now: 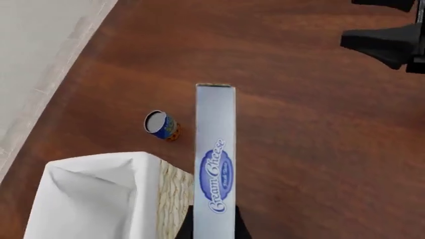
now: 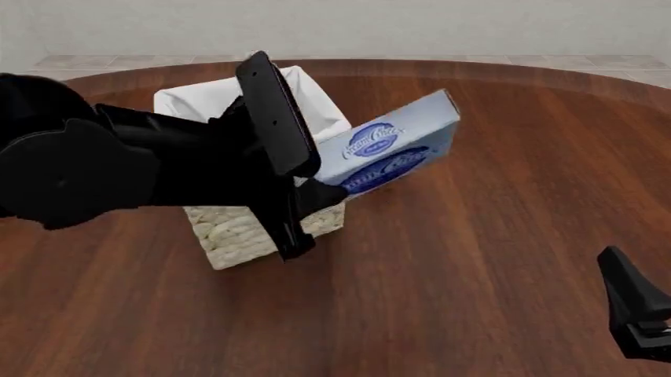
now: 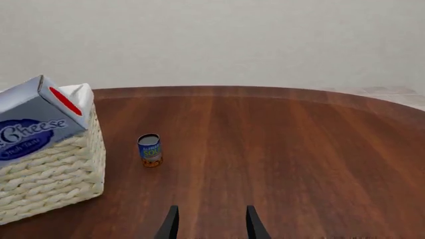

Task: Pick up the cream cheese box, and put it in the basket.

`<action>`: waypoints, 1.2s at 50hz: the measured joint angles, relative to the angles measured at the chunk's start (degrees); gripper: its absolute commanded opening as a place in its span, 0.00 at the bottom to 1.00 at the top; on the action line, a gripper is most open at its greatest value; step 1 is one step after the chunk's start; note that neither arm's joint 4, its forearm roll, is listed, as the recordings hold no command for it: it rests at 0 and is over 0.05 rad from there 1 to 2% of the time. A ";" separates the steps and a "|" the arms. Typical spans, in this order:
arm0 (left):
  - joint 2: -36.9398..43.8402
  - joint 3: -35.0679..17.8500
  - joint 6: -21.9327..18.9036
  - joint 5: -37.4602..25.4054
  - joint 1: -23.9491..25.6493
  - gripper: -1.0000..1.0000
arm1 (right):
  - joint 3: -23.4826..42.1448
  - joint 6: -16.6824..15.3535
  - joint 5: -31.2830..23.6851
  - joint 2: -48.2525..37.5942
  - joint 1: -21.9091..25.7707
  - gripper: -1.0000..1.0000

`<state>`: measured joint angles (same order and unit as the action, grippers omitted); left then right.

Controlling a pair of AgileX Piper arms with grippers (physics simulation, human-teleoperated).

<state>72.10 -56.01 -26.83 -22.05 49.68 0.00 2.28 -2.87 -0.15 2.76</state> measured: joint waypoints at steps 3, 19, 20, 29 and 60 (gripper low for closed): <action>-0.79 -1.77 0.51 -1.38 -0.75 0.00 | 0.00 0.00 -0.05 0.03 0.03 1.00; -0.25 -9.19 4.19 -2.69 -9.06 0.00 | 0.00 0.00 -0.23 0.10 0.16 1.00; 0.02 -9.64 4.55 -2.56 -9.74 0.00 | 0.00 0.01 -0.24 0.10 0.16 1.00; 2.81 -13.23 7.73 -1.03 -15.76 0.00 | 0.00 0.06 -0.32 0.11 0.21 1.00; 11.74 -13.80 15.70 9.56 -30.91 0.00 | 0.00 0.25 -0.47 0.05 0.12 1.00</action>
<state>83.84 -69.81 -11.13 -12.49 18.77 0.00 2.53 -3.34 -0.09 2.88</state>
